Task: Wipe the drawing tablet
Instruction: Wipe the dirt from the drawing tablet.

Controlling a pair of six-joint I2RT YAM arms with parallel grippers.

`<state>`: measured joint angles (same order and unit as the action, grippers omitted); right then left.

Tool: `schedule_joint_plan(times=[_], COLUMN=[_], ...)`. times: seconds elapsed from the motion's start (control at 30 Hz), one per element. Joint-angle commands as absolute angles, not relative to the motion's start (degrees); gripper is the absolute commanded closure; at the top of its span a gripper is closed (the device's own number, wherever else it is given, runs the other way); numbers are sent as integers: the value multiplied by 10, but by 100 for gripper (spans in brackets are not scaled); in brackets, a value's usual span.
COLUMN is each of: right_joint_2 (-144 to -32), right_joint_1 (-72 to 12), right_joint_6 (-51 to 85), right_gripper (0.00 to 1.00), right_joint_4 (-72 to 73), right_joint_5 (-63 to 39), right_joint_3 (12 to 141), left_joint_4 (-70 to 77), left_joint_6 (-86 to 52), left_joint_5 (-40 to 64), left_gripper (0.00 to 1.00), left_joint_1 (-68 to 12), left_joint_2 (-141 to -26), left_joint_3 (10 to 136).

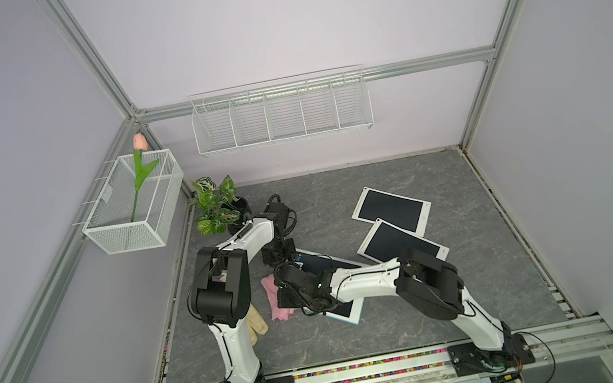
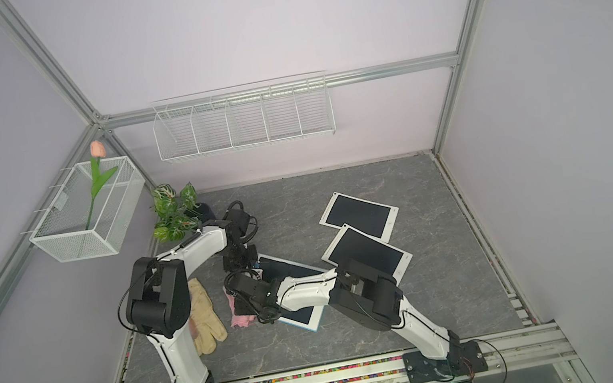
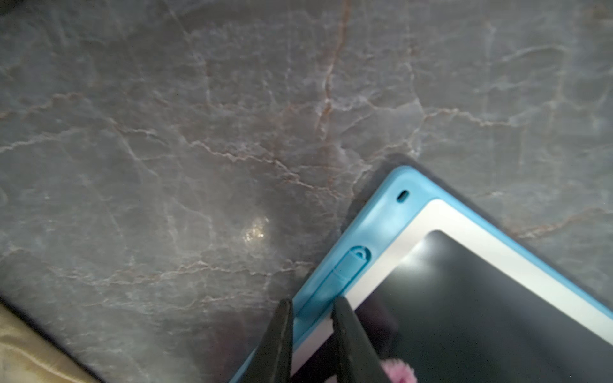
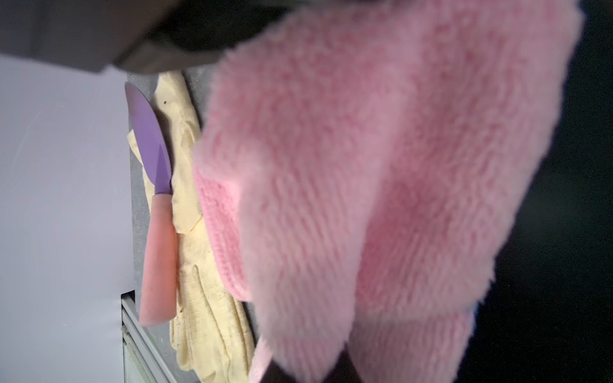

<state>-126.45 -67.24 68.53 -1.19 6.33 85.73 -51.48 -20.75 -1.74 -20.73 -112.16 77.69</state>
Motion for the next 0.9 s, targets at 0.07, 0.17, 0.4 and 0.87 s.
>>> schedule_joint_plan(times=[0.07, 0.17, 0.4, 0.87], right_joint_2=[-1156, -1107, -1186, -1311], right_joint_1=[-634, -626, -674, -671], right_joint_6=[747, 737, 576, 237], right_gripper=[93, 93, 93, 93], right_joint_4=[-34, -69, -246, -202], right_joint_5=[87, 84, 112, 144], right_joint_3=[687, 626, 854, 1015], left_joint_4=[-544, -546, -547, -592], left_joint_6=[-207, -207, -205, -188], left_joint_5=[-14, -16, -14, 14], left_gripper=[75, 75, 75, 75], left_joint_1=[-215, -216, -215, -214], left_joint_2=[-1161, -1163, -1167, -1200], left_joint_3=[773, 779, 786, 832])
